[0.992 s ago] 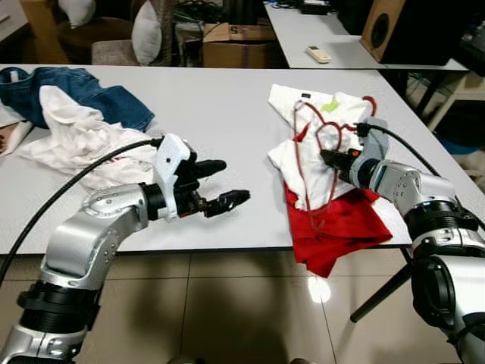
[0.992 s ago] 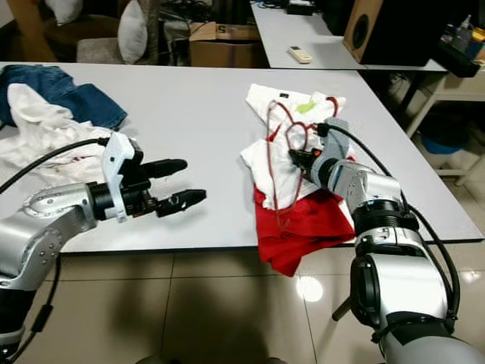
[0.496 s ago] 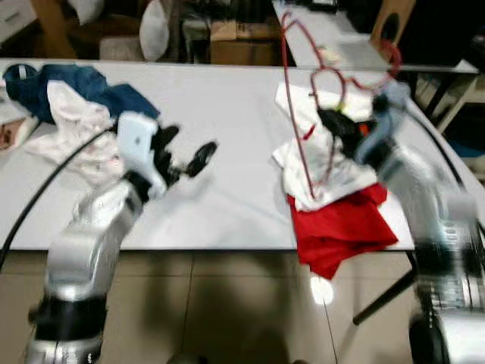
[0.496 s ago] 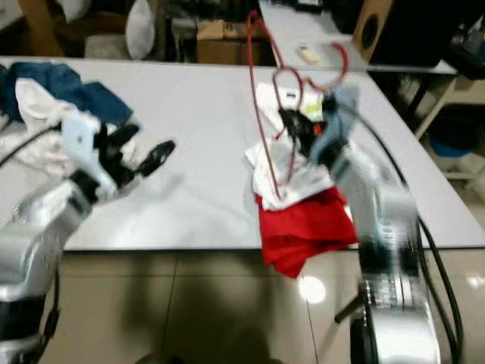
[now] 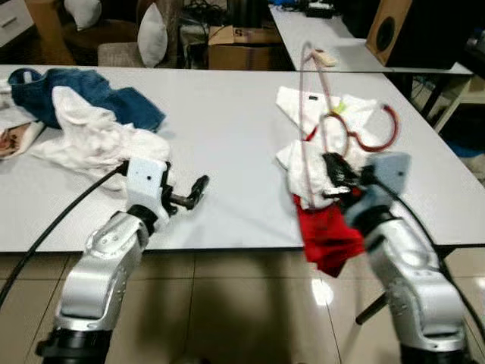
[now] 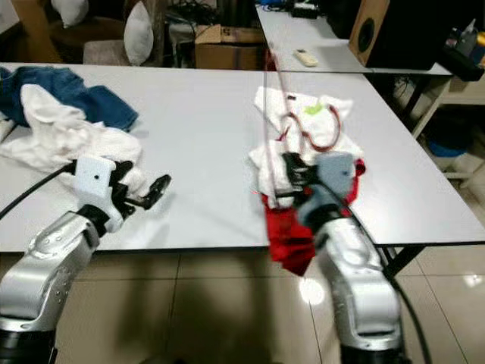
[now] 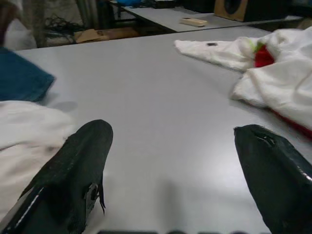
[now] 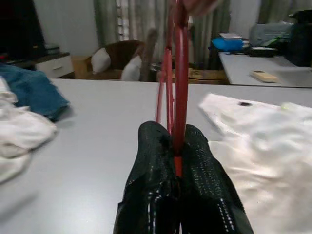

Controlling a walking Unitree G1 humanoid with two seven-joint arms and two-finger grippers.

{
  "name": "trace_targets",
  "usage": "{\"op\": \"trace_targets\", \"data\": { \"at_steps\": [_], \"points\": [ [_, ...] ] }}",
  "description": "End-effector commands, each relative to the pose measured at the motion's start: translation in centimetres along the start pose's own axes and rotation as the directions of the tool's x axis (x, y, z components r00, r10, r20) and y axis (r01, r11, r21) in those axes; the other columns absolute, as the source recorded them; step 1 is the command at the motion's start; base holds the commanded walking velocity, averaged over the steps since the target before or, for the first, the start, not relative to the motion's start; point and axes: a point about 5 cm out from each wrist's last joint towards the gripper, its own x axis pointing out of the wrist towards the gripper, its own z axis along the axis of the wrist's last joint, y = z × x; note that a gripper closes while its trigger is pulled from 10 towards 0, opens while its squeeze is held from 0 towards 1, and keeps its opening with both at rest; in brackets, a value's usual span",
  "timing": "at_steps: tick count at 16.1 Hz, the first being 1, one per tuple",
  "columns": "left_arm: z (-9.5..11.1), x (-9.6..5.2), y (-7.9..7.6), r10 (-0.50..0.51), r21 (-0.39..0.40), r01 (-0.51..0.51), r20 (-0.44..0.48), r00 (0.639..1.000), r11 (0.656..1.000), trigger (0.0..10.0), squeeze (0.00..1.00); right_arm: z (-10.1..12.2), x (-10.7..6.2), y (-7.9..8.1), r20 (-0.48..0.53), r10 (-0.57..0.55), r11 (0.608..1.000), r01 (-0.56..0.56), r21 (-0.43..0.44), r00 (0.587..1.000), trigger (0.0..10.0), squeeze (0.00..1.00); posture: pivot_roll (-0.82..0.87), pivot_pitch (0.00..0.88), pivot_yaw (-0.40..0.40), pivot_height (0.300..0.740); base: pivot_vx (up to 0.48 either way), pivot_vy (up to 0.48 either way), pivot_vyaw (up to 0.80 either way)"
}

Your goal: Hang hanger

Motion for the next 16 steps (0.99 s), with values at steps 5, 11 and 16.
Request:
{"op": "trace_targets", "data": {
  "at_steps": [5,11,16],
  "points": [
    [0.4,0.2,-0.5,0.016,0.015,-0.017,0.027,1.0,1.0,10.0,0.0,-1.8,-0.9,-1.1,-0.081,-0.158,0.987,0.157,-0.023,0.984,10.0,0.0,-0.12,0.0,0.012,0.74,0.0,0.309,0.0],
    [0.4,0.6,-0.8,0.011,0.014,-0.011,0.032,0.999,1.0,10.0,0.0,-1.3,-0.5,-0.5,-0.068,-0.119,0.992,0.115,-0.049,0.991,10.0,0.0,-0.13,0.0,0.011,0.74,0.0,0.306,0.0],
    [0.3,0.9,-1.0,0.004,0.018,-0.005,0.032,0.999,1.0,10.0,0.0,-1.6,-0.5,-0.5,-0.094,-0.106,0.994,0.105,-0.015,0.99,10.0,0.0,-0.13,0.0,0.008,0.74,0.0,0.301,0.0]
  ]
}}
